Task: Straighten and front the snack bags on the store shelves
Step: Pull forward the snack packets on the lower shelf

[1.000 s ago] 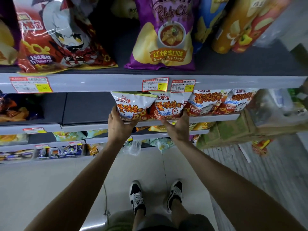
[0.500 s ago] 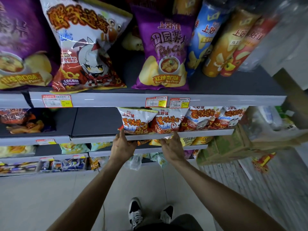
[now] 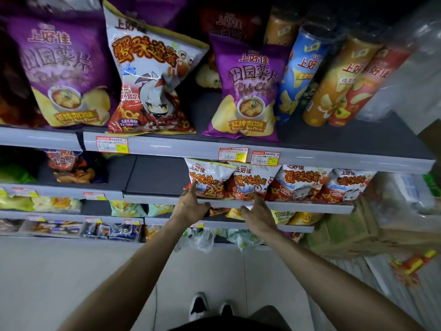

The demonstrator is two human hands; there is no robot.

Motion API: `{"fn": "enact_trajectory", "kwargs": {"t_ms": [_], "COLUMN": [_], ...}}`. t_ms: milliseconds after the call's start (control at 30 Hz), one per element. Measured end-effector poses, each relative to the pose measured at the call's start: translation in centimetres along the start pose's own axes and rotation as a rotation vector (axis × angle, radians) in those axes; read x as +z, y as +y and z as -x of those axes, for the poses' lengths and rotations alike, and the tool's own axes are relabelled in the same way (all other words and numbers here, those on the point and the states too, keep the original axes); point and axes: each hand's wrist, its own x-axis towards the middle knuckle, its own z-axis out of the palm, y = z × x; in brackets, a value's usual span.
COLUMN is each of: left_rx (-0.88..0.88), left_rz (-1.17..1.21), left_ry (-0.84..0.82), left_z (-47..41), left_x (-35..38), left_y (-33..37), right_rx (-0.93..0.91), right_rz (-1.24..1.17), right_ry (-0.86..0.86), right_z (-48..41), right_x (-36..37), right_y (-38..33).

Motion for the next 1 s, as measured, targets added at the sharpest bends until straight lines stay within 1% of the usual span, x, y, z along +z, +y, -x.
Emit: {"fn": "enact_trajectory", "kwargs": {"t_ms": [167,300,367,500,633,767,867,1000], "left_rx": [-0.016,-0.048,-0.085,-0.169,-0.212,-0.224,-0.213,-0.199], "left_rz": [-0.082,-0.204,-0.275,-0.368,-0.387,-0.37,-0.315,-0.287], "left_ry": [-0.003,0.019,0.052,0.12,0.194,0.25,0.277,0.288], "left_z": [1.4,4.0,5.3,7.8,10.0,11.1,11.6,12.2], "left_x": [0.0,-1.1,-2.0,-4.7,-8.9,-13.6,-17.3,-21.8], "left_y": [-0.3,-0.5,-1.2,-3.6,-6.7,-10.9,-14.5,-20.0], "right_rx": [-0.04,-0.138,-0.223,-0.422,-0.544,-0.641,-0.678,-0.669], "right_rz": [0.077,0.161,0.213,0.304,0.444,0.491,0.533,0.568], "right_ry": [-0.084,-0.194,-0.238,-0.268,-0.262,-0.221,-0.184,-0.144], "right_z": [0.4,1.2,1.8,3.2,5.1,6.8,8.2,10.3], "right_x": [-0.5,0.4,1.5,4.5,7.2,10.6,13.6,17.9], "right_y": [0.9,-0.9,-2.7,-6.9,-12.1,-16.9,-20.9,-26.1]}}
